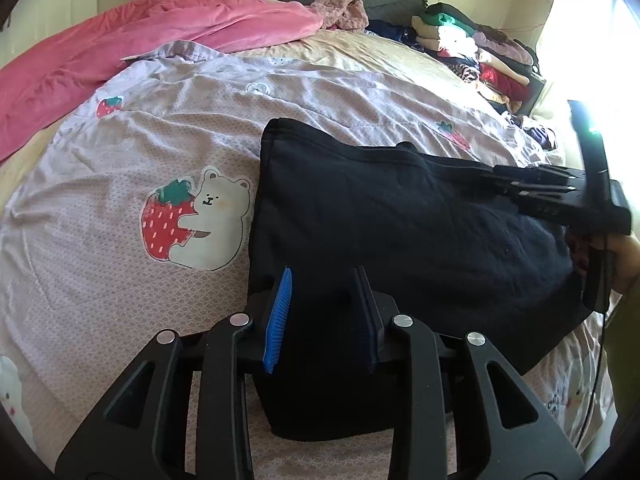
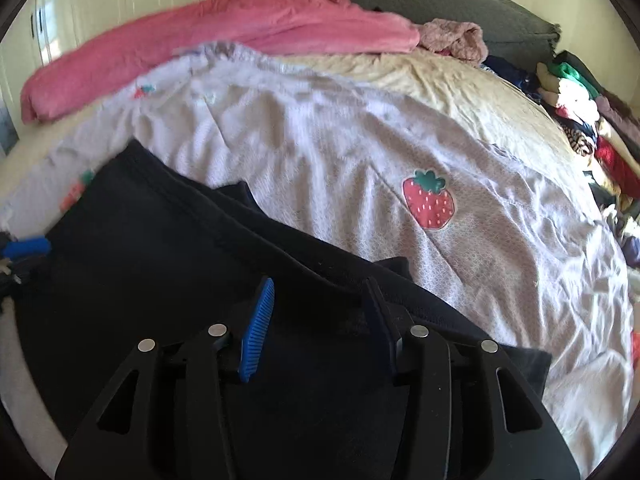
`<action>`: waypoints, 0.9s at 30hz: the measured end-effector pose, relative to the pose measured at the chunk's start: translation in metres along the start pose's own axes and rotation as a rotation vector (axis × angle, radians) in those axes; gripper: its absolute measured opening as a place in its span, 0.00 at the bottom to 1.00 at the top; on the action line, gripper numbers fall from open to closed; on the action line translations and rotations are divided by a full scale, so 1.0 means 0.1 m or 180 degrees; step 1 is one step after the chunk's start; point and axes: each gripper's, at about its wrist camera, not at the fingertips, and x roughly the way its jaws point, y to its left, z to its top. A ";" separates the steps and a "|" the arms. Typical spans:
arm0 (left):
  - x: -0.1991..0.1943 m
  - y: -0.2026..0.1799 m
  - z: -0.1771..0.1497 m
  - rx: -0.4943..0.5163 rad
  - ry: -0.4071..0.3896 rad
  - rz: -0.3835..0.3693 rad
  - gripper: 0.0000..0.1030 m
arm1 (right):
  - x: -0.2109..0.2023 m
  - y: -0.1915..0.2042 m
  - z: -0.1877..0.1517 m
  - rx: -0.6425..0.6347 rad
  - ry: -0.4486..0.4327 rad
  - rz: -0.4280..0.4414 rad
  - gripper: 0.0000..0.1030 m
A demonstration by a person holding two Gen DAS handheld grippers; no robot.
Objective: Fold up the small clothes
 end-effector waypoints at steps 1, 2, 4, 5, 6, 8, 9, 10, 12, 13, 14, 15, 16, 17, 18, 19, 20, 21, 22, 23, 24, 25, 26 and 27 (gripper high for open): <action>0.00 0.00 0.00 0.0020 0.0003 0.0002 0.23 | 0.05 0.01 0.00 -0.0036 0.0072 -0.0003 0.31; 0.00 -0.01 0.00 0.0028 0.0000 0.0006 0.23 | 0.09 0.03 0.00 -0.0082 0.0134 -0.0029 0.13; -0.01 -0.01 0.01 0.0031 -0.0014 -0.0008 0.23 | 0.07 0.04 0.00 -0.0101 0.0136 -0.0033 0.07; -0.02 -0.02 0.02 0.0031 -0.0021 -0.0013 0.23 | 0.03 0.03 0.01 -0.0065 0.0049 -0.0019 0.07; -0.03 -0.02 0.02 0.0033 -0.0028 -0.0014 0.23 | -0.01 -0.01 0.03 0.0009 -0.0022 -0.0032 0.07; -0.03 -0.01 0.02 0.0035 -0.0040 -0.0004 0.23 | -0.04 -0.08 0.07 0.0160 -0.0116 -0.0046 0.07; -0.03 -0.01 0.02 0.0035 -0.0041 -0.0001 0.23 | -0.04 -0.10 0.09 0.0187 -0.0144 -0.0067 0.07; -0.03 -0.01 0.02 0.0032 -0.0040 0.0005 0.23 | -0.02 -0.11 0.10 0.0205 -0.0157 -0.0094 0.07; -0.02 -0.02 0.01 0.0028 -0.0032 0.0008 0.23 | 0.05 -0.14 0.13 0.0281 -0.0130 -0.0157 0.07; -0.02 -0.02 0.01 0.0030 -0.0029 0.0011 0.23 | 0.07 -0.14 0.14 0.0307 -0.0126 -0.0179 0.07; -0.02 -0.02 0.01 0.0031 -0.0031 0.0015 0.23 | 0.09 -0.15 0.14 0.0347 -0.0115 -0.0198 0.07; -0.02 -0.02 0.01 0.0031 -0.0030 0.0012 0.23 | 0.11 -0.15 0.14 0.0366 -0.0087 -0.0221 0.08; -0.02 -0.02 0.01 0.0032 -0.0031 0.0012 0.23 | 0.12 -0.14 0.14 0.0385 -0.0057 -0.0268 0.14; -0.02 -0.02 0.01 0.0031 -0.0031 0.0012 0.23 | 0.11 -0.15 0.14 0.0428 -0.0045 -0.0274 0.26; -0.02 -0.02 0.01 0.0029 -0.0033 0.0012 0.23 | 0.07 -0.17 0.14 0.0510 -0.0038 -0.0267 0.31; -0.02 -0.01 0.02 0.0021 -0.0036 0.0008 0.23 | 0.04 -0.18 0.13 0.0567 -0.0060 -0.0229 0.38; -0.03 -0.01 0.02 0.0017 -0.0041 0.0011 0.26 | -0.06 -0.19 0.11 0.0658 -0.0136 -0.0135 0.43; -0.03 -0.01 0.02 0.0004 -0.0050 0.0007 0.28 | -0.14 -0.21 0.09 0.0722 -0.0198 -0.0091 0.46; -0.04 0.00 0.03 -0.0003 -0.0054 0.0002 0.28 | -0.26 -0.22 0.06 0.0795 -0.0287 -0.0060 0.50; -0.05 0.00 0.03 -0.0010 -0.0065 0.0000 0.28 | -0.33 -0.21 0.04 0.0824 -0.0349 -0.0017 0.52; -0.06 0.01 0.04 -0.0013 -0.0080 0.0003 0.28 | -0.43 -0.20 0.01 0.0849 -0.0424 0.0034 0.54; -0.07 0.02 0.04 -0.0013 -0.0089 0.0005 0.29 | -0.52 -0.18 -0.02 0.0868 -0.0475 0.0045 0.60; -0.08 0.04 0.06 -0.0014 -0.0097 0.0009 0.29 | -0.62 -0.14 -0.07 0.0869 -0.0533 0.0064 0.61; -0.08 0.06 0.08 -0.0026 -0.0104 0.0015 0.29 | -0.72 -0.08 -0.12 0.0842 -0.0599 0.0121 0.61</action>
